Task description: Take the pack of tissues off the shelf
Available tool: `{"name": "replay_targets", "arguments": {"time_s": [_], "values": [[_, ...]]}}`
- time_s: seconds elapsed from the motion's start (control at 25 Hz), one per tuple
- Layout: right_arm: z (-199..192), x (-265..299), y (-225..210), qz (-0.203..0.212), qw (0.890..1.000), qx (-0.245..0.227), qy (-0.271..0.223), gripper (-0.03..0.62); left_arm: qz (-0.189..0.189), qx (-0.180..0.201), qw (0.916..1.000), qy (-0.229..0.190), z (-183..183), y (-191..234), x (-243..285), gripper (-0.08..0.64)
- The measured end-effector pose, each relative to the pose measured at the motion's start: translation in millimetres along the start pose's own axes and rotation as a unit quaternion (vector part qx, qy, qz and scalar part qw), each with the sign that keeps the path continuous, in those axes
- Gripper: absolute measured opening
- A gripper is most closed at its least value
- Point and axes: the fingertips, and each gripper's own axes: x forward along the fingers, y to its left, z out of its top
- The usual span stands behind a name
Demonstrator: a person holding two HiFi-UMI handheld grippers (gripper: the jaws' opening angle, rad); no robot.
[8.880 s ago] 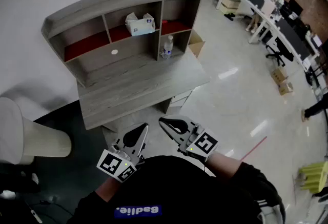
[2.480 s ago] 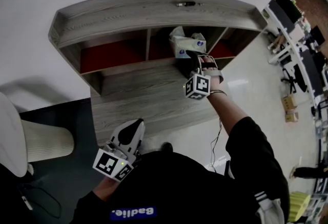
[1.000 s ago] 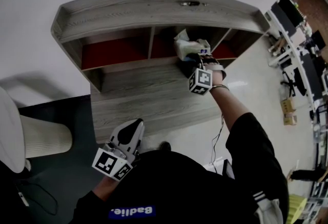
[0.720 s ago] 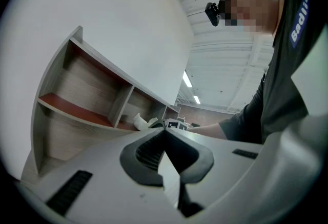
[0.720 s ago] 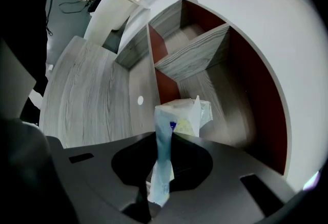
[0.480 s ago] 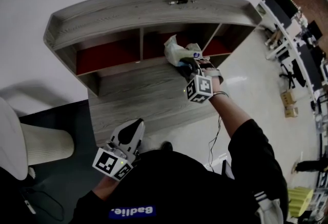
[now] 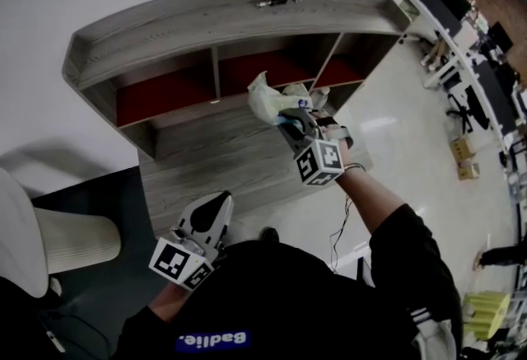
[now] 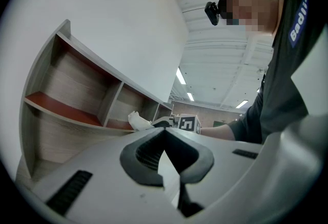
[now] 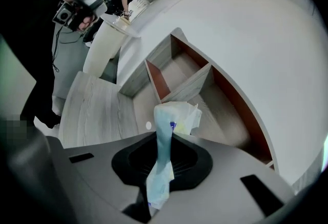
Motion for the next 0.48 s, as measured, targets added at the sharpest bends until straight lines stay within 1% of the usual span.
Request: {"name": "replay_targets", "arguments": {"time_s": [0.28,0.48], "values": [[31.7,-31.3,7.9,0.003,0.997,0.031,-0.065,0.061,-0.005,0.004,1.0,0.003,1.1,-1.9,2.7,-0.002],[50.3,-51.5,12.9,0.022,0.994,0.047,-0.1,0.061,-0.009,0.007,0.9999,0.005,1.9,-4.0,4.1,-0.002]]}}
